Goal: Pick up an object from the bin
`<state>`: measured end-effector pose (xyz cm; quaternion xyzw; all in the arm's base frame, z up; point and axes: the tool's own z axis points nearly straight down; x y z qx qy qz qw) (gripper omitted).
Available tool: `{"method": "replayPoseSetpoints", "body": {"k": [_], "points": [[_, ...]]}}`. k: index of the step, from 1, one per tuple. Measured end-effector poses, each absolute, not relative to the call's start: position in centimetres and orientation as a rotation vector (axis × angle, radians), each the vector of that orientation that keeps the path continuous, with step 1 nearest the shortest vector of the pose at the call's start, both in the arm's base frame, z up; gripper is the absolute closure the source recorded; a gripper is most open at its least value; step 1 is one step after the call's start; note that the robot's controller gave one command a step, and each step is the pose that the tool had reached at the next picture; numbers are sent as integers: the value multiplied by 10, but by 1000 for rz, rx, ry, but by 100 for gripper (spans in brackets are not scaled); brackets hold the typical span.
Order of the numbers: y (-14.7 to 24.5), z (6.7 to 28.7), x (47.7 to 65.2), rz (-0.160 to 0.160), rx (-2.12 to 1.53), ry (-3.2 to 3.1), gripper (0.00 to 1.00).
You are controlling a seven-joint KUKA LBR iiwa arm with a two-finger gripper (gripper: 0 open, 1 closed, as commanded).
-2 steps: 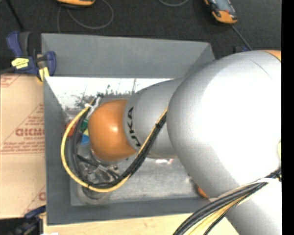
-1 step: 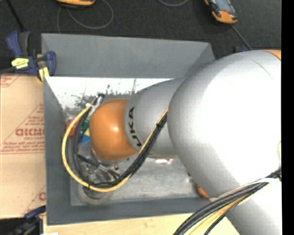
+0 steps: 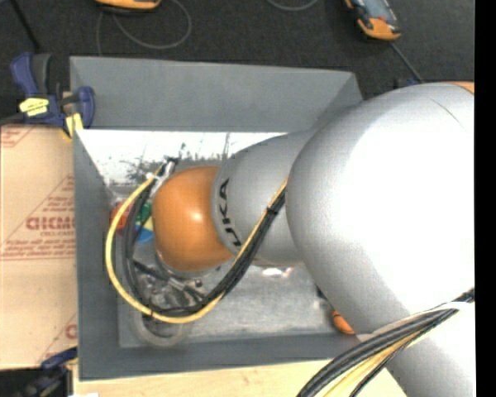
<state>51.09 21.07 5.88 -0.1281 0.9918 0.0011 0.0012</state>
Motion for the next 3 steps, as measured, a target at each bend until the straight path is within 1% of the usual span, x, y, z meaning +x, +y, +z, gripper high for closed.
{"method": "replayPoseSetpoints", "body": {"k": [1, 2, 3], "points": [[210, 79, 509, -1, -405, 3121, 100], [211, 94, 512, 1, -404, 3113, 100], [210, 108, 510, -2, -405, 3119, 100]]}}
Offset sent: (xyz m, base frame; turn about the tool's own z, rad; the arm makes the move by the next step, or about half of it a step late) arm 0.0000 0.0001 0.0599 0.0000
